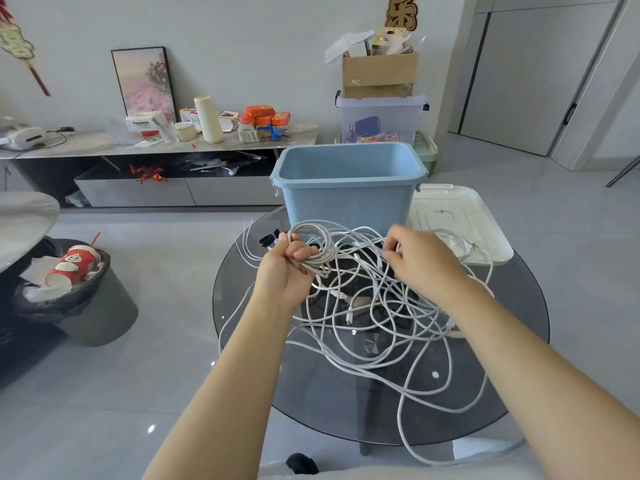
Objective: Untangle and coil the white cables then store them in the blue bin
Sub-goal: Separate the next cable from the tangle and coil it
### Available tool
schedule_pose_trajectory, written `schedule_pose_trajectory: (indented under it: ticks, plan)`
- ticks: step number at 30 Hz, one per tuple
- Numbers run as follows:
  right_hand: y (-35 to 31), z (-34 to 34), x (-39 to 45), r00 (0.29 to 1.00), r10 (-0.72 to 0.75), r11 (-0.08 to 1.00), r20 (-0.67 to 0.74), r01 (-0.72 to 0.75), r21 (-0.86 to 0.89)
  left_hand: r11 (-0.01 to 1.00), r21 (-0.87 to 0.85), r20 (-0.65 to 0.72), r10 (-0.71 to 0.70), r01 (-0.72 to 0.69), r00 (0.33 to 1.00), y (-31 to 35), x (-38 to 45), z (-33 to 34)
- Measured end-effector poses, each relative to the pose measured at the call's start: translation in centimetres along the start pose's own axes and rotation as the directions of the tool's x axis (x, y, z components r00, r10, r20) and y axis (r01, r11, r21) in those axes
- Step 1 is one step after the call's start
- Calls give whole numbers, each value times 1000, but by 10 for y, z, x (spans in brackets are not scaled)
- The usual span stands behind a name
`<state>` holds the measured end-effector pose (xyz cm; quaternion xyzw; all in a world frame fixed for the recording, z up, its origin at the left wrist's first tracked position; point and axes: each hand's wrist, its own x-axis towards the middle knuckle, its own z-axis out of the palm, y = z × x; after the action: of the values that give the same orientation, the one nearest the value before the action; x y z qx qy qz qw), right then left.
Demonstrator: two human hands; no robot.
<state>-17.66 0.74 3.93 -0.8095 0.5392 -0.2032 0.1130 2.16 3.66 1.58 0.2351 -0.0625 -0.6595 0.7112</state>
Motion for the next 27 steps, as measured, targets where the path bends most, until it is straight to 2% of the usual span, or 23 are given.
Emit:
schedule_pose_trajectory:
  ticks: [2, 4, 7, 9, 11, 13, 15, 16, 17, 20, 22, 27]
  plan:
    - [-10, -2, -4, 989, -60, 996, 134, 68, -56, 999, 46, -21, 31, -30, 999, 0, 0, 0]
    - [-20, -6, -8, 963, -111, 993, 244, 120, -22, 982, 176, -27, 74, -68, 997, -2, 0, 0]
    - [-30, -10, -12, 942, -190, 982, 276, 186, 41, 881, 454, 24, 139, -135, 990, -8, -2, 3]
    - [-34, -12, -14, 939, -238, 971, 249, 234, 48, 765, 622, 94, 141, -169, 986, -13, -3, 5]
    - [-37, -12, -14, 936, -303, 952, 181, 304, 19, 551, 807, 160, 142, -212, 977, -19, -5, 4]
    - [-37, -10, -14, 923, -381, 925, 55, 381, 15, 351, 900, 230, 120, -258, 966, -27, -8, 4]
    - [-35, -8, -12, 877, -468, 881, -113, 472, 19, 283, 923, 257, 49, -260, 965, -34, -14, 9]
    - [-34, -7, -10, 851, -493, 865, -179, 502, 3, 303, 923, 250, 0, -238, 968, -37, -17, 12]
    - [-32, -6, -8, 837, -496, 859, -230, 512, 8, 368, 910, 227, -62, -190, 972, -39, -19, 14]
    - [-28, -5, -5, 867, -389, 871, -310, 456, 182, 626, 780, 207, -235, -15, 950, -42, -25, 20]
    - [-23, -1, -5, 881, -318, 863, -349, 421, 278, 683, 730, 198, -239, 19, 950, -42, -25, 21]
    - [-23, 12, -4, 844, -230, 892, -485, 382, 240, 785, 619, 170, -177, 35, 969, -40, -23, 26]
